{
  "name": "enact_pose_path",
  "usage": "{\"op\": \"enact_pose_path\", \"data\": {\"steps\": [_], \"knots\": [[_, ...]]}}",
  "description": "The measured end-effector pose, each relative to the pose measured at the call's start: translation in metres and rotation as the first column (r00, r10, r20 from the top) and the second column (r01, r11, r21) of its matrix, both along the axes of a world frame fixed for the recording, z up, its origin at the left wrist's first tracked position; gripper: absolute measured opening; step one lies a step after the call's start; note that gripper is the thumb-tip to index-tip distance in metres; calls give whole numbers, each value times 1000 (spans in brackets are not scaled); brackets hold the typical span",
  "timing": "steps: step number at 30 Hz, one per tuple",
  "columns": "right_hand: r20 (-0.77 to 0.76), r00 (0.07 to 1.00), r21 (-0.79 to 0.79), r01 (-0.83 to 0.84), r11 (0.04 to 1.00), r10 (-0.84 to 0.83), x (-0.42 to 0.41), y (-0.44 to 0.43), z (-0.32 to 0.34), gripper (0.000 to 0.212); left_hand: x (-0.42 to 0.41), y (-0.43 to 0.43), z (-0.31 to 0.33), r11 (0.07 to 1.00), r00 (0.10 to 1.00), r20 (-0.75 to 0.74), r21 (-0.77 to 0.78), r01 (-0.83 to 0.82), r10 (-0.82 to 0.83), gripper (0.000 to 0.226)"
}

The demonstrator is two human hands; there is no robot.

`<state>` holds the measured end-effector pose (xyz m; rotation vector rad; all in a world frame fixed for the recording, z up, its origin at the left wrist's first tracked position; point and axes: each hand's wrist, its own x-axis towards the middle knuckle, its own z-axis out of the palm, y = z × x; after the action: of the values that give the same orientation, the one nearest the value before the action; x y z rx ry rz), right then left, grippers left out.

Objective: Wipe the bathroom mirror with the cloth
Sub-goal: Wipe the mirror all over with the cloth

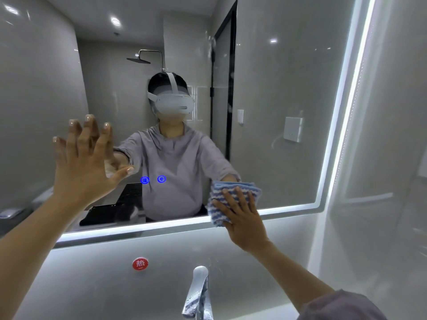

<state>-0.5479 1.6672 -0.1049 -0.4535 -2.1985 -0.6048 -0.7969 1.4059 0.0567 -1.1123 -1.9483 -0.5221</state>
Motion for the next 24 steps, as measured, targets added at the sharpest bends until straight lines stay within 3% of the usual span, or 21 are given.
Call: {"op": "enact_pose_path", "data": {"steps": [6,11,17,24], "knots": [[-56,991,-37,118,992,-120,63,54,-7,72,-2,1,1,999,1000,-1,-22,-28,28,108],[-110,969,-243,188,952,-220,81,59,-6,62,-1,1,2,999,999,7,-40,-32,32,108],[-177,962,-354,135,926,-207,56,36,-6,56,4,1,3,999,999,23,-46,-24,25,111],[-174,985,-147,-34,989,8,-20,-19,29,62,4,0,3,999,1000,11,-47,-16,16,109]]}}
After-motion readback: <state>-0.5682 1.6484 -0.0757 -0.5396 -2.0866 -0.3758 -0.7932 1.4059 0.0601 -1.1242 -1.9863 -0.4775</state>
